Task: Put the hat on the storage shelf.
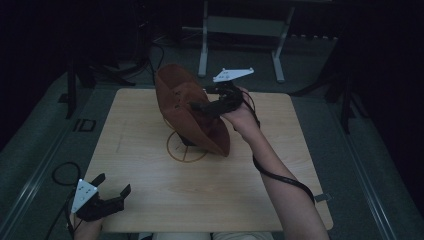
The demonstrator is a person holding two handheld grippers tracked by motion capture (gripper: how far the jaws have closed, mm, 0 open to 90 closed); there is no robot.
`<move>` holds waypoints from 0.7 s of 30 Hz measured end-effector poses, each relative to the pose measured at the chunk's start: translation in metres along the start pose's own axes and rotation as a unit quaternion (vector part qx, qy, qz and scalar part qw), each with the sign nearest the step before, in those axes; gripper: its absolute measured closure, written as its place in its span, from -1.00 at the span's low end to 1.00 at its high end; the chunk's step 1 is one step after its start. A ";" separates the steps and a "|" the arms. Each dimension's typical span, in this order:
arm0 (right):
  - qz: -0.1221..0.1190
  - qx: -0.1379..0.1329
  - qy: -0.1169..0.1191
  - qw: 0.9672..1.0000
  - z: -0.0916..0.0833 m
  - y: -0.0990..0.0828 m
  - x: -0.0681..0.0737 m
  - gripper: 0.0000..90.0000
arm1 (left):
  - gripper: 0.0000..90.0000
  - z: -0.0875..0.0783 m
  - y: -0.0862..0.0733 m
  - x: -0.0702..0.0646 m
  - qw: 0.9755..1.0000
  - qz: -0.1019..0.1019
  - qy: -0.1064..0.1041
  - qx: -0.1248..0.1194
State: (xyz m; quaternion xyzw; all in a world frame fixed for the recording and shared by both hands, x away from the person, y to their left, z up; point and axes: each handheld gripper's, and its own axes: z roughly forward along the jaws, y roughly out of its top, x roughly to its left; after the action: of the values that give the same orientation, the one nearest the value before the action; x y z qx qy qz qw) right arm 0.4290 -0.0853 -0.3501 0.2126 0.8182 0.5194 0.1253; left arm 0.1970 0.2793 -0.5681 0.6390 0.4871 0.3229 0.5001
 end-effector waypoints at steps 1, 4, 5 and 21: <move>0.003 0.002 -0.004 1.000 -0.003 -0.002 -0.002 -0.68 | -0.94 0.000 0.000 0.000 1.000 0.001 0.000 0.002; 0.009 0.001 -0.010 1.000 -0.011 -0.011 -0.007 -0.68 | -0.94 0.001 0.000 -0.001 1.000 0.002 -0.001 0.003; 0.014 0.001 -0.010 1.000 -0.013 -0.014 -0.008 -0.68 | -0.94 0.001 0.000 -0.001 1.000 0.002 -0.001 0.002; 0.031 0.017 -0.036 0.999 -0.044 -0.092 -0.021 -0.68 | -0.94 0.004 -0.001 -0.004 1.000 0.007 -0.001 0.007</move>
State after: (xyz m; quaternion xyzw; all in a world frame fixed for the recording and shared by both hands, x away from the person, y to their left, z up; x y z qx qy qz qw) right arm 0.4082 -0.1643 -0.4141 0.2583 0.8149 0.5010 0.1349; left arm 0.1988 0.2741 -0.5696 0.6462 0.4843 0.3218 0.4943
